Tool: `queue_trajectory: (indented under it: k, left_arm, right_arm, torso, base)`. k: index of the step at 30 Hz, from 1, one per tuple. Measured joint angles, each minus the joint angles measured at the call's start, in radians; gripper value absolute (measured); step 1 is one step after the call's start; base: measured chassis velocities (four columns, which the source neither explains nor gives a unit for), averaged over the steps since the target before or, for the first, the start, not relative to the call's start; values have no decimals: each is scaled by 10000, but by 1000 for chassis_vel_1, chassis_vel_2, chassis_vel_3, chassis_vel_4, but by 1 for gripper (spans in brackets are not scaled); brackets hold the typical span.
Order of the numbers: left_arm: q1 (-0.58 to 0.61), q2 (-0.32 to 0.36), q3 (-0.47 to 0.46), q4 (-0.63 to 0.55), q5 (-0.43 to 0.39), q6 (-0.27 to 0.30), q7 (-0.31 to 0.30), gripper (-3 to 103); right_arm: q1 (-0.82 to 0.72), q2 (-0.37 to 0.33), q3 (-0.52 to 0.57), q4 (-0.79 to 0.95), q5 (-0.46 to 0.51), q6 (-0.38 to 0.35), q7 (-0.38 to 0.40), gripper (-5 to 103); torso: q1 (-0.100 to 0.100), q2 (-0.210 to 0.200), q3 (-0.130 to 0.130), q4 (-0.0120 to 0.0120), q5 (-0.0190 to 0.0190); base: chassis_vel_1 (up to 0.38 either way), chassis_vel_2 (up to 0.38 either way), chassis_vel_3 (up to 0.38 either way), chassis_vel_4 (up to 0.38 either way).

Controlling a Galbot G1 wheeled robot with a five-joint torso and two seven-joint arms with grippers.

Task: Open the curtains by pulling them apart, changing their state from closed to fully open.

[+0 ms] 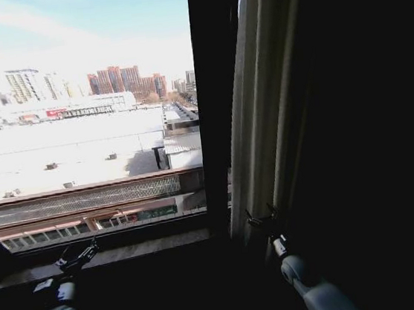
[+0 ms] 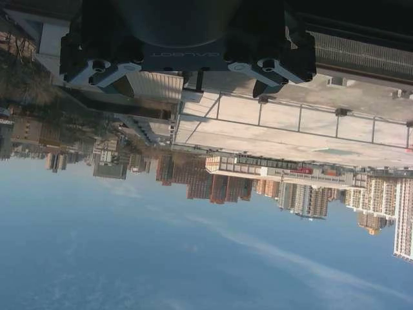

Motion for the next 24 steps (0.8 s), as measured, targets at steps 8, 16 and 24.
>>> queue_trajectory:
  k: [8, 16, 24]
  left_arm:
    - [0, 0, 0, 0, 0, 0, 0, 100]
    - [0, 0, 0, 0, 0, 0, 0, 100]
    - [-1, 0, 0, 0, 0, 0, 0, 100]
  right_arm:
    - [-148, -86, -17, 130, -27, 31, -46, 100]
    - [-182, -179, -26, 180, 4, 63, -104, 100]
    - [-264, -245, -14, 171, 96, 211, -232, 100]
  torso:
    - [0, 0, 0, 1, 0]
    - [0, 0, 0, 0, -3]
    - [1, -1, 0, -1, 0]
  base:
    - [297, 284, -280, -284]
    - [337, 330, -339, -336]
    - [369, 356, -371, -361]
